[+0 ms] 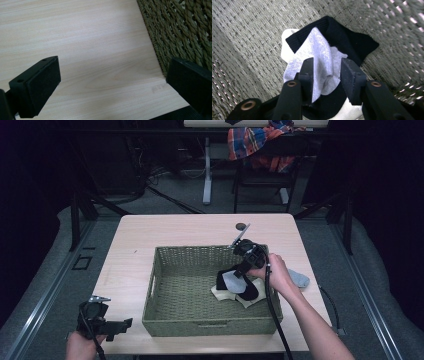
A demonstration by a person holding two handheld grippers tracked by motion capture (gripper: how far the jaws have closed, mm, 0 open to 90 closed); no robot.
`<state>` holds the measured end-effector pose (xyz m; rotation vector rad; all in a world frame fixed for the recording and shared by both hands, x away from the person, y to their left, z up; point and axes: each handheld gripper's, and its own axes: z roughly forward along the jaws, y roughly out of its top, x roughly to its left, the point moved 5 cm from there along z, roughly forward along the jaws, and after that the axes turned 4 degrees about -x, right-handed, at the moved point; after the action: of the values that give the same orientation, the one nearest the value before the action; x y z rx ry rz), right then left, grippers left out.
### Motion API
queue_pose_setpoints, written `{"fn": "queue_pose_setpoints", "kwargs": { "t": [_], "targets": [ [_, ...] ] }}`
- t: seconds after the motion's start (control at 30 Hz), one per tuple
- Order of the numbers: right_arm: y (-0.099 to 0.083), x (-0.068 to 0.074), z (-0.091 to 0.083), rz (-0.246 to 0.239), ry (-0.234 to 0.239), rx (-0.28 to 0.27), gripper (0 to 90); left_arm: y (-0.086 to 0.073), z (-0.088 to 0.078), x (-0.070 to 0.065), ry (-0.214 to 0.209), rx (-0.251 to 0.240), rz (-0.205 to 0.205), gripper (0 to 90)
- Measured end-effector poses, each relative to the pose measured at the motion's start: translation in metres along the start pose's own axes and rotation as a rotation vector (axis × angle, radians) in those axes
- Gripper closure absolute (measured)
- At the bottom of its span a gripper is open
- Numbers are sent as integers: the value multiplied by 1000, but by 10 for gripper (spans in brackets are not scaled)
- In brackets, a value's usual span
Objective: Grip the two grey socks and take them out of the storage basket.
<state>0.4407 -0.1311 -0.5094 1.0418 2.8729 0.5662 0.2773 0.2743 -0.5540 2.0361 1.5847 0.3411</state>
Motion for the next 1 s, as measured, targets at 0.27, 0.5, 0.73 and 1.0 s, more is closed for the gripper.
{"fn": "queue_pose_setpoints", "kwargs": {
  "t": [0.27, 0.5, 0.73, 1.0],
  "targets": [
    [-1, 1, 3, -1, -1, 7, 795, 0, -1, 0, -3, 6, 2, 0],
    [-1, 3, -1, -1, 3, 0, 836, 0, 1, -1, 2, 6, 6, 0],
    [0, 5, -18, 8, 13, -47, 841, 0, 1, -1, 0, 9, 7, 0],
    [-1, 6, -38, 11, -3, -85, 852, 0, 1, -1, 3, 6, 11, 0]
  ]
}}
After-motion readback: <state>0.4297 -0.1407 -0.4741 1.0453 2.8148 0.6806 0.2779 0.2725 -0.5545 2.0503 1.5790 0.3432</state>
